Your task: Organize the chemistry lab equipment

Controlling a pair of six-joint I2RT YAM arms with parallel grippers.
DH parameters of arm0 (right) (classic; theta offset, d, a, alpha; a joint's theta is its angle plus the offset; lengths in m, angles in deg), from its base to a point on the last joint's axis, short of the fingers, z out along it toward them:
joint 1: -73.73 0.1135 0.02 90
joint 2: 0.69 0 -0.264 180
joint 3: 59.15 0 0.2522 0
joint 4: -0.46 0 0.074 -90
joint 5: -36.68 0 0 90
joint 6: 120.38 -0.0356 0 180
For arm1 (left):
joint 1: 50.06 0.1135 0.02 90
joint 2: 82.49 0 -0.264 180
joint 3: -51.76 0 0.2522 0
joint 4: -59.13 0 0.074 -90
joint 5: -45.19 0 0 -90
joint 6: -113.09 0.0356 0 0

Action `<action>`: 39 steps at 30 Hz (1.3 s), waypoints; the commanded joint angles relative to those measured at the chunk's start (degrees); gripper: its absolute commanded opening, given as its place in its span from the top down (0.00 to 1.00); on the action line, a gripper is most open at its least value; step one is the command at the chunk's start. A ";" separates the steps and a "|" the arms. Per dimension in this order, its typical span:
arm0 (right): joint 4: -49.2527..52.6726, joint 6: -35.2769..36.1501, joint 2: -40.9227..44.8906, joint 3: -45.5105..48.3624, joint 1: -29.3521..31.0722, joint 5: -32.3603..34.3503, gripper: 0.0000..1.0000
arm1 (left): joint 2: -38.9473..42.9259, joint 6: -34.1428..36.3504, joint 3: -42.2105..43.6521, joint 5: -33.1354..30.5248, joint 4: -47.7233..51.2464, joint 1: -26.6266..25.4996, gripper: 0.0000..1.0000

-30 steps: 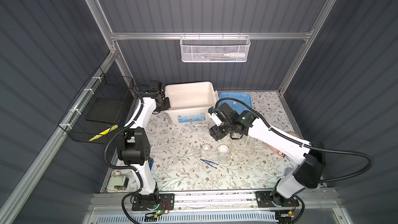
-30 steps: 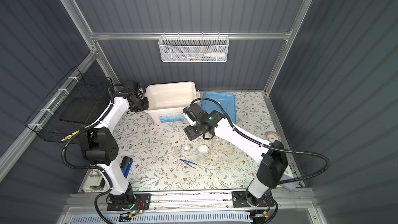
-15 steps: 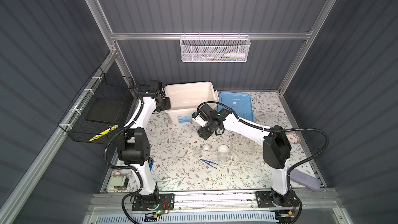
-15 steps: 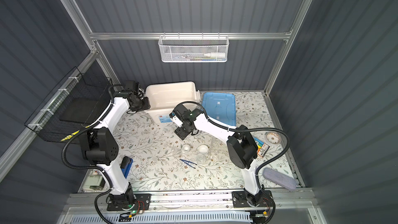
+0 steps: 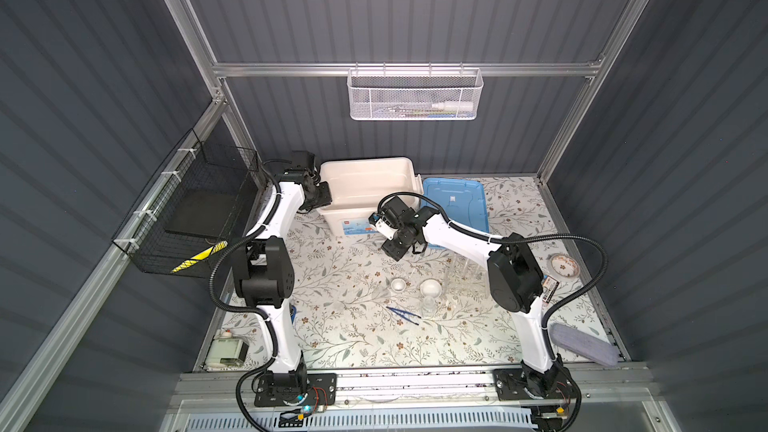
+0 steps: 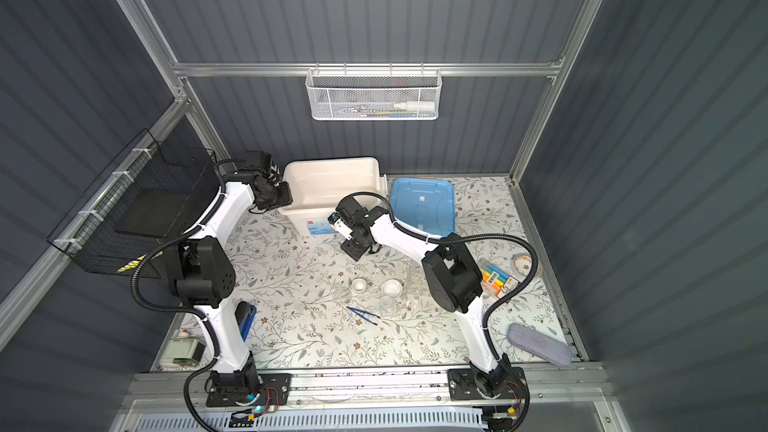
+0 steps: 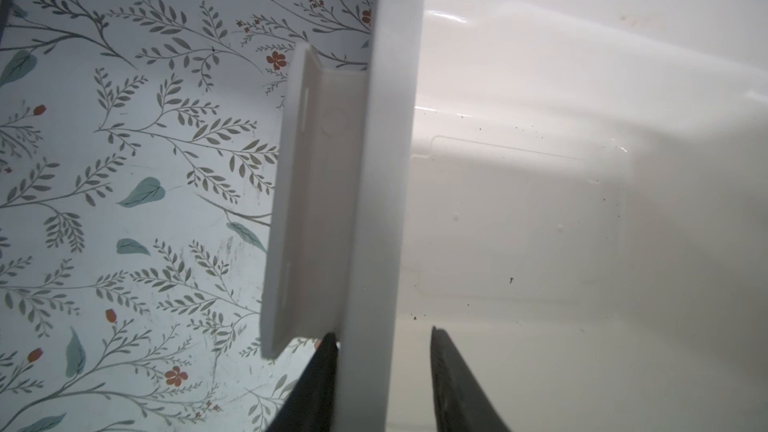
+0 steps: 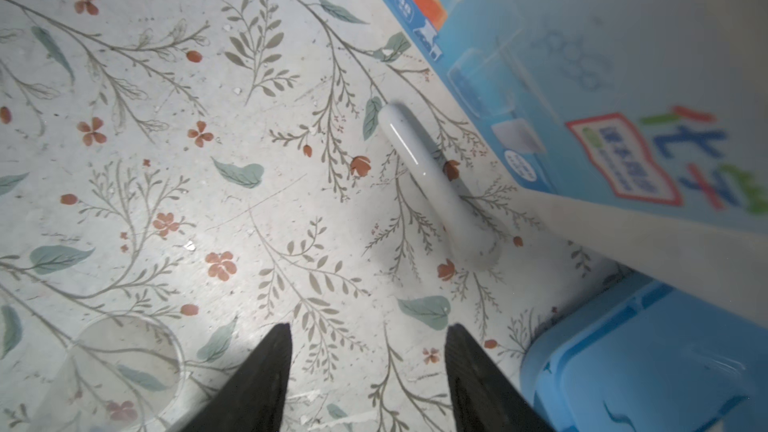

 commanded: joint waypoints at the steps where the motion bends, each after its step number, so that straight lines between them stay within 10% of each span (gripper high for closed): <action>1: -0.21 3.94 -1.82 -2.21 -0.56 1.73 0.39 | -1.73 -1.08 -3.36 2.25 1.50 0.16 0.61; 39: 2.73 8.33 -12.82 -10.80 -3.21 -0.87 0.55 | -3.04 -1.41 -6.53 5.25 1.65 0.16 0.59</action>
